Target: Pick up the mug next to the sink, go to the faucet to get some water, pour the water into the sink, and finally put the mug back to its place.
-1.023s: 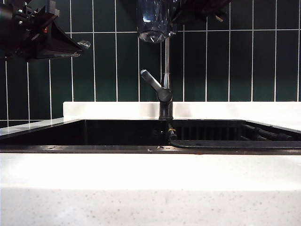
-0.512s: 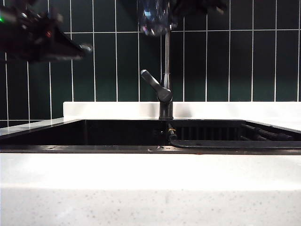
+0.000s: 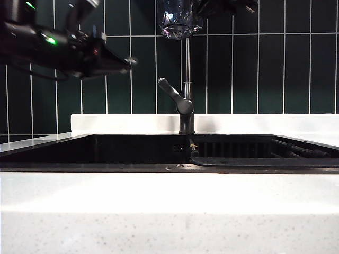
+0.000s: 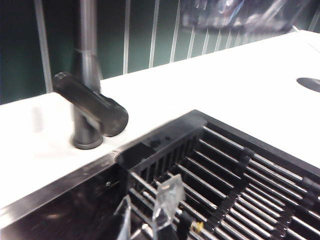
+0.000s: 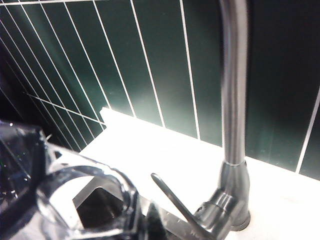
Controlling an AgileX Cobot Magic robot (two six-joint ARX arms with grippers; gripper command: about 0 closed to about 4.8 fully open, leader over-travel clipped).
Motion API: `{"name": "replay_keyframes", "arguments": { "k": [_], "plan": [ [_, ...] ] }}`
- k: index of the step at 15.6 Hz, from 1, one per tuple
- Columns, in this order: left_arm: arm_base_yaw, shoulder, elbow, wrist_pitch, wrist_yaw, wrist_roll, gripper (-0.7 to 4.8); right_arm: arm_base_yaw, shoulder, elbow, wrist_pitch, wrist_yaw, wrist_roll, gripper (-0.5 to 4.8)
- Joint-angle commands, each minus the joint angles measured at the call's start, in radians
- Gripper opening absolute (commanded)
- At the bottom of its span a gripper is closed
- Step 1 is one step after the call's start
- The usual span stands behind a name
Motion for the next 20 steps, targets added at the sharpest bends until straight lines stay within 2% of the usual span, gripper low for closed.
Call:
{"name": "replay_keyframes", "arguments": {
  "k": [1, 2, 4, 6, 7, 12, 20],
  "plan": [
    [0.016, 0.117, 0.111, 0.020, 0.087, -0.017, 0.65, 0.000, -0.007, 0.006, 0.035, 0.001, -0.001, -0.03],
    [0.024, 0.147, 0.132, 0.039, 0.102, -0.031, 0.65, 0.000, -0.007, 0.006, 0.034, 0.000, -0.001, -0.03],
    [0.066, 0.229, 0.174, 0.165, 0.154, -0.147, 0.65, 0.000, -0.007, 0.006, 0.038, 0.000, -0.001, -0.03],
    [0.094, 0.312, 0.247, 0.235, 0.226, -0.221, 0.65, 0.000, -0.007, 0.006, 0.038, 0.000, -0.004, -0.03],
    [0.094, 0.350, 0.297, 0.234, 0.266, -0.220, 0.65, 0.000, -0.007, 0.006, 0.038, 0.000, -0.005, -0.03],
    [0.093, 0.484, 0.480, 0.208, 0.315, -0.232, 0.66, 0.000, -0.007, 0.006, 0.038, 0.000, -0.009, -0.03],
    [0.093, 0.746, 0.790, 0.195, 0.412, -0.320, 0.68, 0.000, -0.007, 0.006, 0.041, 0.000, -0.027, -0.03]
  ]
}}
